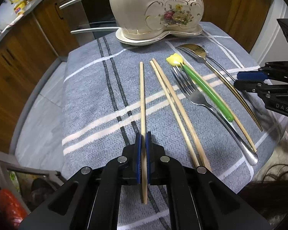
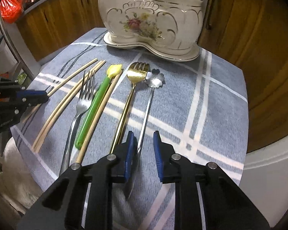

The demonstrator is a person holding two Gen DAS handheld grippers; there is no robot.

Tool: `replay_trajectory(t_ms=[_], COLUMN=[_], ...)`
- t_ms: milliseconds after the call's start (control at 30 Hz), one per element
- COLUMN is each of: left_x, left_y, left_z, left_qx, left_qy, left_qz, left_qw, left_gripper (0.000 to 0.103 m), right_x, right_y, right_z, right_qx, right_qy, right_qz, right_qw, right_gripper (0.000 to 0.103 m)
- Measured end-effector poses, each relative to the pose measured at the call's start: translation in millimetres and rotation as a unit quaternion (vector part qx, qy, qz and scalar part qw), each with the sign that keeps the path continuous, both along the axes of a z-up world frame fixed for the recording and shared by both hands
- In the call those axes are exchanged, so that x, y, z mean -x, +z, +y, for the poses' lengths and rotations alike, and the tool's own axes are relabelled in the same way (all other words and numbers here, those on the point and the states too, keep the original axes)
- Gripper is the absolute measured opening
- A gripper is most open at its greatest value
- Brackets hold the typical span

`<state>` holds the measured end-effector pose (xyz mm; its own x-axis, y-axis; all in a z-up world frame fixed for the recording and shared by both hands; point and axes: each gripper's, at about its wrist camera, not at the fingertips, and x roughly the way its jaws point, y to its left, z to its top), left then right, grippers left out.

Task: Organize utensils
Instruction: 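Grasp the silver flower spoon with the right tool while the left tool grasps another chopstick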

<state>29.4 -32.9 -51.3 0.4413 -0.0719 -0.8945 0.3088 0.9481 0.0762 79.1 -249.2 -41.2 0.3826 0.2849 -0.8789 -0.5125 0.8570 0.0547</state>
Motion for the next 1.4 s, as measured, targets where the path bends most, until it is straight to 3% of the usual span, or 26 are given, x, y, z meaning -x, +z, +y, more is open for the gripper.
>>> replay_trajectory(t_ms=[233,367,667,967,1233,1400], left_x=[-0.4,1.0,0.5,-0.5,-0.1,-0.3], left_y=[0.4,0.1,2.0,27.2,18.4,19.2], left_z=[2.1,0.7,9.3,23.4,11.9,11.5], left_qx=[0.007,0.002,0.023,0.048,0.037,0.039], left_qy=[0.001,-0.004,-0.002,0.011,-0.009,-0.01], left_qz=[-0.003,-0.007,-0.015,-0.05,-0.033,-0.034], left_qw=[1.0,1.0,0.9996,0.9975,0.9987,0.9986], left_gripper=[0.005,0.005,0.005,0.005,0.005,0.005], right_x=[-20.9,-23.4,-14.1,-3.3,-0.9,-14.1], right_y=[-1.3,-1.0,8.4,24.0,0.8,0.8], right_z=[7.2,14.2,-2.6,-17.1,-12.7,-3.7], right_qx=[-0.009,-0.008,-0.041,-0.068,-0.009,0.003], right_qy=[-0.019,-0.015,-0.041,-0.047,-0.012,0.002], right_qz=[-0.005,-0.008,-0.035,-0.06,0.006,0.017], right_qw=[1.0,1.0,0.998,0.995,1.0,1.0], right_gripper=[0.017,0.004,0.003,0.003,0.003,0.007])
